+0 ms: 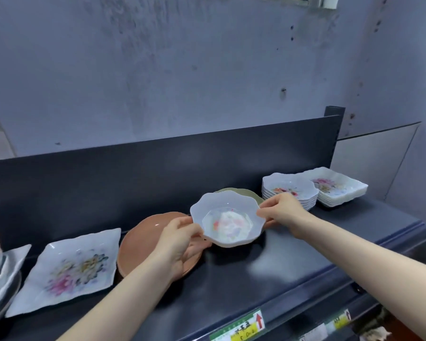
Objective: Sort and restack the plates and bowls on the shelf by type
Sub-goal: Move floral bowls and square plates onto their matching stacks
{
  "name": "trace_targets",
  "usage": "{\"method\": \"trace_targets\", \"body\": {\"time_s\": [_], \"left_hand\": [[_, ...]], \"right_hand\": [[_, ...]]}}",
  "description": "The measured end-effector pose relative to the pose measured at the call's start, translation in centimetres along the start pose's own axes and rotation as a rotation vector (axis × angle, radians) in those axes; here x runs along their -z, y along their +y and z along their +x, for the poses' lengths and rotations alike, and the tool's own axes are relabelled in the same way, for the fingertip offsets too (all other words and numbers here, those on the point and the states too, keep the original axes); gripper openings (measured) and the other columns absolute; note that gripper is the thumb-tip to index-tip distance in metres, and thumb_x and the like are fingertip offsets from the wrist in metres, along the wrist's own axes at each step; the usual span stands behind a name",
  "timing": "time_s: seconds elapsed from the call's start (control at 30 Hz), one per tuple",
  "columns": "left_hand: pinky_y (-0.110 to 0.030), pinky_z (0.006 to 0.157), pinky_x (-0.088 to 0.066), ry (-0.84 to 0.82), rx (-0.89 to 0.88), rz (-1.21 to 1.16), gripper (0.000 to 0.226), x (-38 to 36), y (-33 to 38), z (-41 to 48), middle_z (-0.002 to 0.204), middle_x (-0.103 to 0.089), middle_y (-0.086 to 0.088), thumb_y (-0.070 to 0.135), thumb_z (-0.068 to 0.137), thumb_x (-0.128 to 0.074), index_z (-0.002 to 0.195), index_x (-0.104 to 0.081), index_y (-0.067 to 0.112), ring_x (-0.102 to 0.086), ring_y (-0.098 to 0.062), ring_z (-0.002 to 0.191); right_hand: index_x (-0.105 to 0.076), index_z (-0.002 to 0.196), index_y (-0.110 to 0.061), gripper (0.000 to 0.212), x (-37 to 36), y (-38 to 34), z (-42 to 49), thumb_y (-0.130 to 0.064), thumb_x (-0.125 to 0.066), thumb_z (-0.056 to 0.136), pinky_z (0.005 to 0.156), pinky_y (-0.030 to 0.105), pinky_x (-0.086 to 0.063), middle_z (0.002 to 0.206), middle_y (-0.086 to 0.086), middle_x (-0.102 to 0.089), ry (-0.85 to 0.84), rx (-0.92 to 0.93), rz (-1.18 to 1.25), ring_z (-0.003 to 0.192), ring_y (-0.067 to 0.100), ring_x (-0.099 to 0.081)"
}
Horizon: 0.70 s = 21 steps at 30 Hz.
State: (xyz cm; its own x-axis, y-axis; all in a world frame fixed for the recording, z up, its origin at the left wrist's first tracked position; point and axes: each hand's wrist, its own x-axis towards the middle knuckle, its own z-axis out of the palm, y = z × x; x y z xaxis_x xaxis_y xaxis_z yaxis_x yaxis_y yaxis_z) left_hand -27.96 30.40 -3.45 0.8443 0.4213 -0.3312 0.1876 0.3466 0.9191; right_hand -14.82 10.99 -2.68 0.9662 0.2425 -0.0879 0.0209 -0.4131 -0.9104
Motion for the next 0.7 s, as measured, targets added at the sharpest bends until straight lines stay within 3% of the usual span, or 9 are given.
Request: {"method": "trace_targets", "body": {"time_s": [0.07,0.17,0.27,0.37,0.5,0.6,0.7], "left_hand": [[-0.026,0.060,-0.061,-0.028,-0.009,-0.006,0.039,-2.5,0.2,0.2,0.111,-0.066,-0.022,-0.005,0.081,-0.057,0.119,-0.055,0.004,-0.068,-0.030,0.081],[-0.029,0.072,-0.060,-0.093,-0.011,0.002,0.038,-6.7,0.5,0.9,0.104,-0.069,-0.016,-0.002,0.082,-0.061,0.119,-0.057,0.005,-0.069,-0.030,0.083],[-0.028,0.072,-0.060,-0.060,-0.023,0.011,0.037,-10.1,0.6,2.1,0.106,-0.066,-0.014,0.000,0.084,-0.060,0.120,-0.055,0.006,-0.070,-0.027,0.082],[-0.028,0.071,-0.060,0.010,-0.065,0.040,0.031,-11.9,0.2,3.0,0.105,-0.065,-0.013,-0.001,0.085,-0.058,0.116,-0.057,0.008,-0.070,-0.023,0.078],[-0.034,0.078,-0.058,0.205,-0.253,0.445,0.030,-12.0,-0.8,4.3,0.095,-0.066,-0.004,0.003,0.083,-0.057,0.110,-0.062,0.013,-0.065,-0.018,0.076],[-0.028,0.073,-0.051,0.352,-0.359,0.869,0.028,-11.5,-0.8,4.6,0.092,-0.066,0.008,0.013,0.078,-0.058,0.102,-0.063,0.025,-0.064,-0.012,0.080],[-0.027,0.080,-0.049,0.408,-0.352,1.035,0.026,-11.2,-0.9,4.4,0.096,-0.066,0.009,0.016,0.080,-0.058,0.103,-0.063,0.026,-0.063,-0.012,0.089]], "right_hand": [[-0.070,0.085,0.009,0.012,2.3,0.2,1.2,0.011,-0.062,0.076,0.045,0.021,-0.055,0.073,0.015,-0.064,0.021,-0.006,-0.022,0.052,0.018,-0.060],[-0.069,0.082,0.009,0.013,6.4,0.1,3.7,0.012,-0.058,0.076,0.037,0.016,-0.047,0.067,0.013,-0.060,0.070,0.013,-0.039,0.041,0.010,-0.056],[-0.071,0.072,0.003,0.014,10.4,0.8,7.3,0.011,-0.061,0.075,0.047,0.021,-0.053,0.069,0.011,-0.064,0.125,0.064,-0.078,0.052,0.018,-0.061],[-0.069,0.064,-0.005,0.020,14.0,2.0,11.4,0.011,-0.063,0.074,0.065,0.037,-0.061,0.071,0.013,-0.066,0.167,0.054,-0.072,0.054,0.024,-0.063],[-0.072,0.063,-0.006,0.019,16.8,3.3,15.8,0.011,-0.065,0.068,0.075,0.054,-0.059,0.079,0.020,-0.072,0.159,0.041,-0.127,0.063,0.032,-0.068],[-0.073,0.062,-0.011,0.020,17.3,4.3,17.8,0.007,-0.066,0.067,0.074,0.050,-0.060,0.077,0.016,-0.073,0.139,0.065,-0.214,0.067,0.030,-0.069],[-0.075,0.066,-0.016,0.017,17.1,5.4,19.1,-0.002,-0.064,0.068,0.067,0.042,-0.061,0.075,0.005,-0.074,0.098,0.129,-0.386,0.068,0.027,-0.071]]}}
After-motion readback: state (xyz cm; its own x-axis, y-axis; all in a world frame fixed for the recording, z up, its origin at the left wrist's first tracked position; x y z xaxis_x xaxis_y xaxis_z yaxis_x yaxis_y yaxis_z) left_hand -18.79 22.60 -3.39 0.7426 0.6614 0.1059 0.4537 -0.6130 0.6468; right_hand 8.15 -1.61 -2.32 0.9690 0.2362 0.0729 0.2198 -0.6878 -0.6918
